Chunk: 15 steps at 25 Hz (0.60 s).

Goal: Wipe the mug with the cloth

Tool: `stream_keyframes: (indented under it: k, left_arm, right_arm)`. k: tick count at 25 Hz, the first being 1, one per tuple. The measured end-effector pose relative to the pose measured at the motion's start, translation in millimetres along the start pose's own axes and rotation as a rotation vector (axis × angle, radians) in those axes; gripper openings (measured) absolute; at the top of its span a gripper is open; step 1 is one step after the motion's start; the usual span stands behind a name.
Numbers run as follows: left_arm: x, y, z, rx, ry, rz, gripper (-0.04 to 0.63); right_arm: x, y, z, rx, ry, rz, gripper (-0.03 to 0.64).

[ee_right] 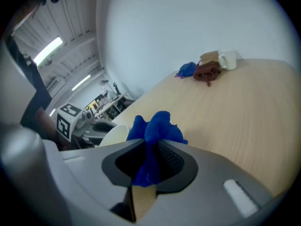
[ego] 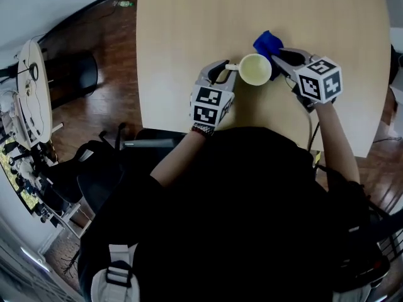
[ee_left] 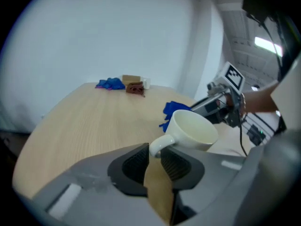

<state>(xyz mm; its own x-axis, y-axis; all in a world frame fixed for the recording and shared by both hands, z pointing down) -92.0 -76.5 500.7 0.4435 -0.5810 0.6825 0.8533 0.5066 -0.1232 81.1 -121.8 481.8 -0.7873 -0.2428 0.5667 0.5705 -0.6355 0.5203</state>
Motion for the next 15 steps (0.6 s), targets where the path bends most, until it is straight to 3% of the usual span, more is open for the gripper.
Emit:
stream_keyframes:
  k: [2,6,9,12,15]
  left_arm:
    - [-3.0,0.1,2.8,-0.059,-0.002,-0.023,0.081]
    - [-5.4,2.2,6.1,-0.029,-0.015,-0.022,0.081]
    - [-10.2,5.6,12.0,0.016,-0.042,0.007,0.081]
    - [-14.0,13.9,18.9,0.128,-0.059,0.063,0.077]
    - [-17.4,27.6,26.3,0.346,-0.085,0.126,0.075]
  right_arm:
    - [-19.9,-4.0,-2.0,0.054,0.102,0.037,0.074]
    - [-50.8,-14.8,-0.7,0.165,0.255,0.073,0.074]
    - [-48.6,-25.2,11.8,0.199,0.261,0.074,0.074]
    - [-34.6,-32.8,16.7,0.198,0.239,0.043,0.074]
    - [-27.1,-29.1,17.8,0.190,0.192,0.064,0.072]
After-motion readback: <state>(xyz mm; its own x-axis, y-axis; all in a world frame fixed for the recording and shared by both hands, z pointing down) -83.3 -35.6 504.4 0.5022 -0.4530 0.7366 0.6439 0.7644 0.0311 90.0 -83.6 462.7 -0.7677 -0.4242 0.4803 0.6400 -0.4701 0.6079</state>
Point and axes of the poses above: the fingertips, and each gripper's own axes: x forward along the fingers, y to its right, z out of its underside, the point moved 5 cm from there along -x, backward along the fingers, and after that the axes turned 5 degrees about -z, right-handed, at the moved point
